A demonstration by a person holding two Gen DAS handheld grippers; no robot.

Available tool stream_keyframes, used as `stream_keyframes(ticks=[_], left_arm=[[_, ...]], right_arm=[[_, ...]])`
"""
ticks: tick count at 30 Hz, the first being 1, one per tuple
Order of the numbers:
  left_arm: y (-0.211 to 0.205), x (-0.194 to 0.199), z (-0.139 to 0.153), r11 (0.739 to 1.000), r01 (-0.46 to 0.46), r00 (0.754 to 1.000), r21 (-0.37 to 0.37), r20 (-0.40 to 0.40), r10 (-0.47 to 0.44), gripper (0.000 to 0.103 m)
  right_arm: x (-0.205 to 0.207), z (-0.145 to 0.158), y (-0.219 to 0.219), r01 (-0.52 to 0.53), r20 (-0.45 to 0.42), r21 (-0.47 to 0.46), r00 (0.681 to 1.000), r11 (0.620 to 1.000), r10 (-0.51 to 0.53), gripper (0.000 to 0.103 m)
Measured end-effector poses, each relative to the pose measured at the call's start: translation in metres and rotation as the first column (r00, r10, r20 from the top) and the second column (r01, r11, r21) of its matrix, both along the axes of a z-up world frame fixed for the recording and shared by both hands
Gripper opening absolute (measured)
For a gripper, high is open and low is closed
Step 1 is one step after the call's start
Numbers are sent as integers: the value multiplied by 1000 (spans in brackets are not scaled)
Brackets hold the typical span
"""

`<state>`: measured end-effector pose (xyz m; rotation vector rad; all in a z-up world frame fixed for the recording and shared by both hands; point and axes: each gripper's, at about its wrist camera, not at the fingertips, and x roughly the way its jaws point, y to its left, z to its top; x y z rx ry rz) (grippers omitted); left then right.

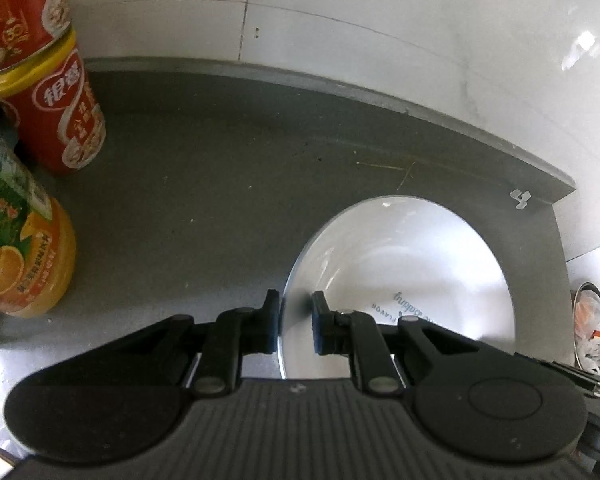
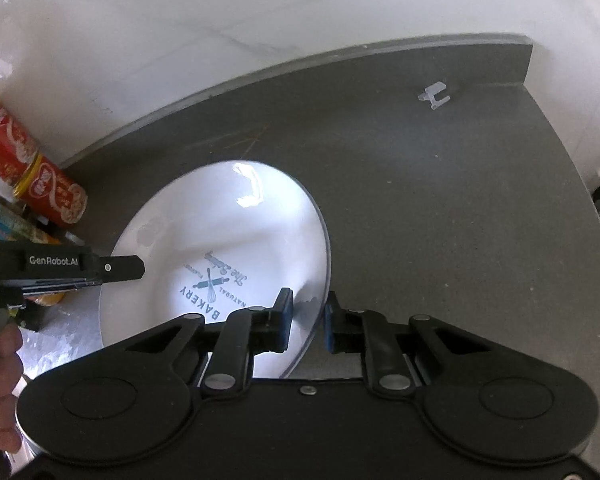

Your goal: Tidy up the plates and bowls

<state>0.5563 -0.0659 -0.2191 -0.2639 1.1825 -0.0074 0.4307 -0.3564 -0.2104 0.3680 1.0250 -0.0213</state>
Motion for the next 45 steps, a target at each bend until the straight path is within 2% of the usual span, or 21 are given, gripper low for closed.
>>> stream_keyframes(ticks=[18, 26, 35, 45], left_arm=[[39, -39, 31, 998, -34, 998, -53, 47, 37, 10], [59, -67, 51, 993, -84, 992, -86, 88, 92, 10], [98, -125, 92, 980, -158, 972, -123, 158, 176, 10], [146, -186, 123, 957, -257, 945, -137, 173, 279, 10]], right_arm=[[-26, 30, 33, -85, 80, -29, 993, 996, 87, 13], [-44, 63, 54, -146, 140, -60, 978, 987, 153, 13], [-62, 97, 89, -241, 196, -58, 949, 969, 247, 13], [-82, 118, 139, -363, 202, -57, 908, 930, 367, 14]])
